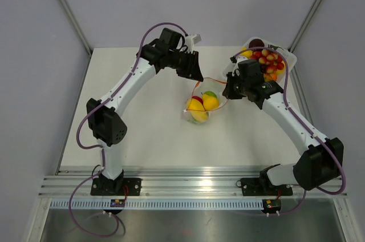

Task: Place the food in the zip-top bag and seal the zipper
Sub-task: Zip the zipper food storage bag at the center of the board.

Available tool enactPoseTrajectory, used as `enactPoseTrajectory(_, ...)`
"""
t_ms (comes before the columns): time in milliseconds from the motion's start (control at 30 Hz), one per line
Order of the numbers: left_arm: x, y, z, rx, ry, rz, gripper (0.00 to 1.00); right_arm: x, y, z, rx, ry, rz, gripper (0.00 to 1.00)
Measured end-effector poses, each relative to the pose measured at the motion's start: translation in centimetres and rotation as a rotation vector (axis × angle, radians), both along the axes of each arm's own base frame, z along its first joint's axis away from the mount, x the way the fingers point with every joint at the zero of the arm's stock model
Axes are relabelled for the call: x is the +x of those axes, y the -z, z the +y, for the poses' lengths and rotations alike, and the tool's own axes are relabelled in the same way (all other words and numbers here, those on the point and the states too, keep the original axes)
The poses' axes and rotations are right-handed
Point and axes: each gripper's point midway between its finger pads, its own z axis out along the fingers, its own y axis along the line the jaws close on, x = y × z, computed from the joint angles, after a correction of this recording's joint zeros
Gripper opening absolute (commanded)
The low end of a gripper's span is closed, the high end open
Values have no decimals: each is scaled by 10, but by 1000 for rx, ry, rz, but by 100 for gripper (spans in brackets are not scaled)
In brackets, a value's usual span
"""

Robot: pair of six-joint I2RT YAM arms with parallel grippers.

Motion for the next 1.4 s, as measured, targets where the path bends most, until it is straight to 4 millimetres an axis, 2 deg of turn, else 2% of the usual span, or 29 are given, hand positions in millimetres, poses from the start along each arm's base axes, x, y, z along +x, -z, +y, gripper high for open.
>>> enactPoseTrajectory(67, -1, -3, 1, -2, 19, -17, 53, -3, 5, 4, 29, 3, 28, 0)
enactPoseTrajectory(100, -1, -5, 1, -2, 29, -27, 70, -4, 5, 6, 46, 8, 37, 0)
enactPoseTrajectory(167, -4, -9, 4, 2, 44, -51, 82, -4, 1, 13, 91, 4, 42, 0)
enactPoseTrajectory(200, -6, -11, 7, 9, 49, -69, 85, -4, -1, 16, 113, 0, 43, 0)
enactPoseTrajectory(300, -20, -16, 28, 50, 36, -142, 85, -4, -8, 22, 153, -3, 47, 0)
enactPoseTrajectory(433, -46, -32, 69, 80, -28, -308, 84, -1, -16, 25, 188, 3, 42, 0)
enactPoseTrajectory(567, -71, -40, 102, 28, -104, -485, 77, 4, -15, 27, 218, 14, 54, 0)
enactPoseTrajectory(633, -80, -31, 109, -23, -127, -561, 78, 4, -16, 28, 233, 17, 57, 0)
enactPoseTrajectory(767, -104, 24, 122, -95, -168, -611, 77, 4, -18, 32, 257, 6, 59, 0)
enactPoseTrajectory(833, -113, 45, 125, -111, -173, -616, 76, 4, -18, 33, 262, 2, 60, 0)
enactPoseTrajectory(867, -115, 49, 125, -117, -175, -625, 75, 3, -18, 34, 265, -2, 61, 0)
enactPoseTrajectory(933, -114, 45, 123, -137, -174, -652, 75, 2, -19, 35, 269, -7, 63, 0)
enactPoseTrajectory(1067, -116, 24, 110, -202, -148, -732, 76, 3, -20, 36, 276, -10, 62, 0)
enactPoseTrajectory(1133, -118, 25, 104, -213, -131, -747, 77, 3, -20, 36, 278, -10, 59, 0)
enactPoseTrajectory(1267, -115, 45, 97, -179, -115, -719, 78, 3, -20, 36, 278, -10, 58, 0)
enactPoseTrajectory(1400, -113, 66, 99, -147, -123, -697, 79, 4, -20, 36, 275, -13, 56, 0)
